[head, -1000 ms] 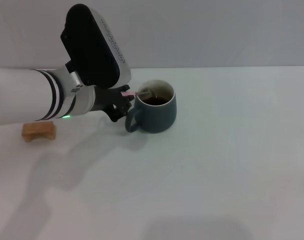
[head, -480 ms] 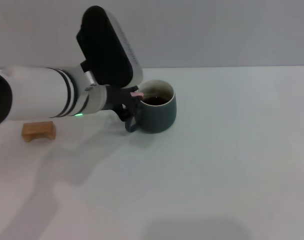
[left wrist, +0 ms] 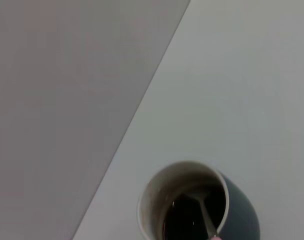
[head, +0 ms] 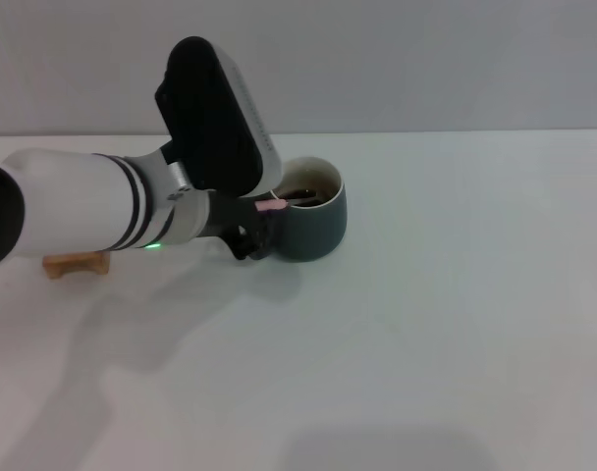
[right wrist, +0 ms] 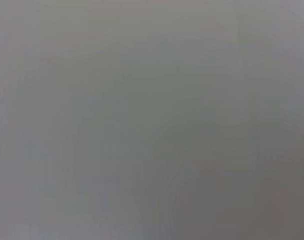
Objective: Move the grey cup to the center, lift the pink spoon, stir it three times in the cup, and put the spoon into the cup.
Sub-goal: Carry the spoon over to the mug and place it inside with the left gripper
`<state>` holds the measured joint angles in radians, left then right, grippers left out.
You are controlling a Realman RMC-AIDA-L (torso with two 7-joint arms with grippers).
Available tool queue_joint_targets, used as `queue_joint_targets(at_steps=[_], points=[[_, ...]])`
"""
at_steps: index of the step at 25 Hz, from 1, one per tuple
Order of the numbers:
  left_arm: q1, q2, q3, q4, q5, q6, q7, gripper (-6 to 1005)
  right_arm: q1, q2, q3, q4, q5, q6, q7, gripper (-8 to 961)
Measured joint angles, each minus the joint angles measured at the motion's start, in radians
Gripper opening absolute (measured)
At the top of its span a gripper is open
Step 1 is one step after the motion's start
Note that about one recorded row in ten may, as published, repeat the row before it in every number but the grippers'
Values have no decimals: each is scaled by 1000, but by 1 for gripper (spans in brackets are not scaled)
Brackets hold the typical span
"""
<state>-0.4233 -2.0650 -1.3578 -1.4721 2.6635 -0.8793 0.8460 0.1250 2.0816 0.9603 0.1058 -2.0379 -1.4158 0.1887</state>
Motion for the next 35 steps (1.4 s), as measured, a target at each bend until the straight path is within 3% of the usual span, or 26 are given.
queue_joint_targets(at_steps=[8, 19, 21, 35], points=[[25, 3, -32, -34, 6, -14, 0, 206, 5, 0, 0, 0, -1, 4, 0, 819], [-37, 2, -49, 10, 7, 5, 4, 208, 5, 0, 0, 0, -1, 4, 0, 819], [-56, -1, -16, 20, 7, 6, 2, 208, 5, -1, 0, 0, -1, 5, 0, 819], [-12, 2, -16, -32, 53, -27, 0, 210, 9, -2, -2, 0, -1, 7, 0, 818]])
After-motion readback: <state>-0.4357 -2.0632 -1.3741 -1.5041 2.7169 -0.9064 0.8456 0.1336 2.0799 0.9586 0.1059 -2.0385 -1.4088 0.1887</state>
